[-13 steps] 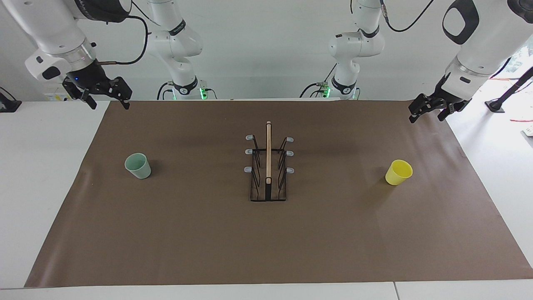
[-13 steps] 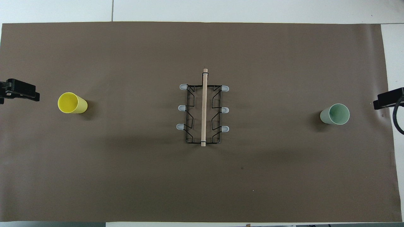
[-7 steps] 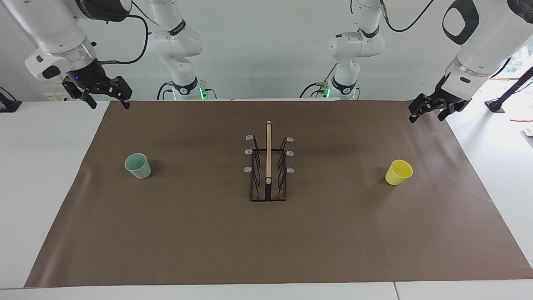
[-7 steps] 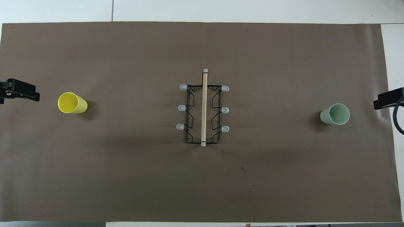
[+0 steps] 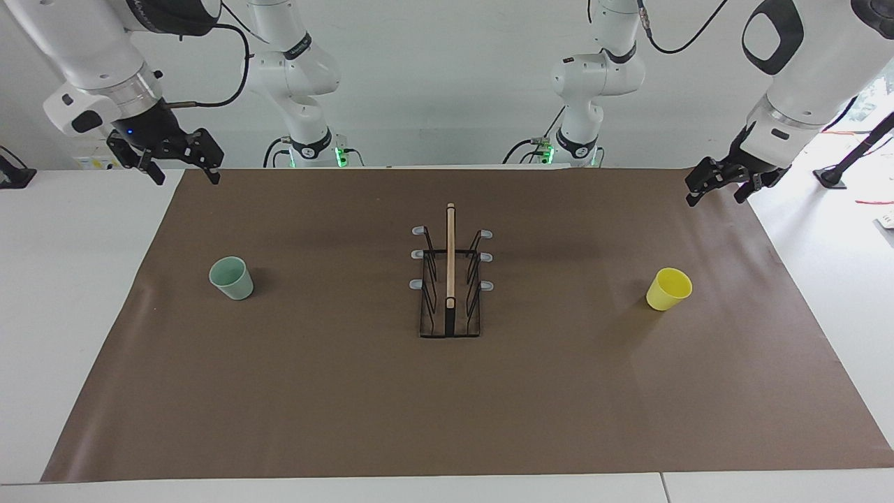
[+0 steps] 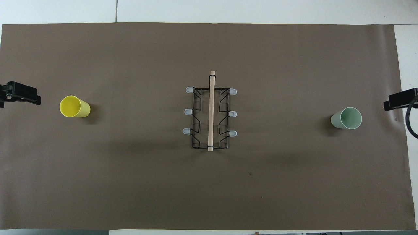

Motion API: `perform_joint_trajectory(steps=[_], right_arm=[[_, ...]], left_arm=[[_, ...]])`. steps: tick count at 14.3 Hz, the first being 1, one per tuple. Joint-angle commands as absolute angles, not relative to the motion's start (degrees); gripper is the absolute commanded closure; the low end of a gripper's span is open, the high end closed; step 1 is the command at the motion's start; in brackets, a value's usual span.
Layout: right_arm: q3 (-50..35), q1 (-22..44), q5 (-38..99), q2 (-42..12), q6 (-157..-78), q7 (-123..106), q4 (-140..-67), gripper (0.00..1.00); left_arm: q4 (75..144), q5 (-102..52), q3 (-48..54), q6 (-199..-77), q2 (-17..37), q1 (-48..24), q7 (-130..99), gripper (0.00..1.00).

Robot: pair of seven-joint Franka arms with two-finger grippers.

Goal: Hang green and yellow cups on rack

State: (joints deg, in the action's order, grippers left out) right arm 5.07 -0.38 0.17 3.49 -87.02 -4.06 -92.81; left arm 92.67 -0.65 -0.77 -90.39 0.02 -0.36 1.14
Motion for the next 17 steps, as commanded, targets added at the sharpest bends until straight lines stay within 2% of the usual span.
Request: perform_joint_trajectory(steps=[1,6,9,11,13,17], right_arm=[[5.18,-1.58,1.49,3.87,-88.33,-3.25,-93.69,0.0],[4.83,-2.55,1.93,3.87,-83.76,-2.72,-92.99,0.0],[4.4,-1.85,2.47,2.38,-88.13,-2.55,-92.29,0.0],[3.96,1.74,-4.18,-0.42,-87.55,-2.55,-90.8,0.0],[3.78,5.0,-8.34,-7.17,-83.95,-2.72,-87.03,0.0],[3.34,10.54,-19.84,-14.67,-84.11,-5.52,-87.18,0.0]], left_arm=[[93.34,-1.23,-0.88,-90.62,-0.79,-0.18,1.58,0.0],[93.34,-1.32,-0.88,-90.62,-0.79,-0.18,1.67,0.0],[93.34,-1.23,-0.88,-90.62,-0.79,-0.18,1.58,0.0],[94.12,-1.32,-0.88,-91.05,-1.05,-0.7,-1.82,0.0],[95.97,-1.76,-0.62,-93.85,-1.49,0.09,-13.83,0.0],[100.79,-9.2,-0.88,-100.87,-0.53,4.47,-35.97,0.0]])
